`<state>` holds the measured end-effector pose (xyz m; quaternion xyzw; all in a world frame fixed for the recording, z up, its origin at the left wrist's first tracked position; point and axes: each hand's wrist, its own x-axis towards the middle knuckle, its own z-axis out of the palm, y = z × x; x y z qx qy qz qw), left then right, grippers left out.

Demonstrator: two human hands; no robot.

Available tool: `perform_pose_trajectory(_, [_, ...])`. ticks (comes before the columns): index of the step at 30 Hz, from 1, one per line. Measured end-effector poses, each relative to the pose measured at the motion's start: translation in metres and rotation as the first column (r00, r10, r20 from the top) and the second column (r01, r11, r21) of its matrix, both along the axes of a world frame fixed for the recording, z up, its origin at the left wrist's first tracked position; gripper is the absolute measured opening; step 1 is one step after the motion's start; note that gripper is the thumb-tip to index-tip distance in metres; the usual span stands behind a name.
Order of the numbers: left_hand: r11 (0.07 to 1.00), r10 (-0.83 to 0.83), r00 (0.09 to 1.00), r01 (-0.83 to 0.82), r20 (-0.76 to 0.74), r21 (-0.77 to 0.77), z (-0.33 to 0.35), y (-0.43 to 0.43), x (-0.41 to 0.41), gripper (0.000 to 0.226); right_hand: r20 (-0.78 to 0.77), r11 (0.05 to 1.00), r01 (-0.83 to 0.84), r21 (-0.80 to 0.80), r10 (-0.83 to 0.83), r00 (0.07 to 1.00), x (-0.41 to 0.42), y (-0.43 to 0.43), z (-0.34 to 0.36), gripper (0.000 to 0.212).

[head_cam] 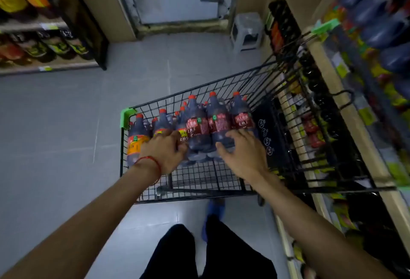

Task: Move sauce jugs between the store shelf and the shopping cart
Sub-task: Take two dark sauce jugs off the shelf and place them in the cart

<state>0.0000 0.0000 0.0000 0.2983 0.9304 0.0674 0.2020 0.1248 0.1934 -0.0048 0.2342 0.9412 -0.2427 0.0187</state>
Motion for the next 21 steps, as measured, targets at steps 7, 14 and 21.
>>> perform_pose_trajectory(7, [0.957,0.273,0.907,-0.290,0.320,0.005,-0.063,0.042,-0.030,0.067,0.174,0.993,0.048,-0.107,-0.029,0.984,-0.042,0.039,-0.049,0.049])
perform_pose_trajectory(14, [0.778,0.480,0.616,-0.627,0.624,0.022,-0.150,0.073,-0.066,0.121,0.195,0.972,0.134,-0.193,-0.095,0.976,-0.067,0.054,-0.096,0.061])
perform_pose_trajectory(21, [0.715,0.595,0.567,-0.697,0.570,-0.055,-0.147,0.101,-0.075,0.117,0.285,0.936,0.228,-0.269,-0.149,0.947,-0.088,0.052,-0.123,0.083])
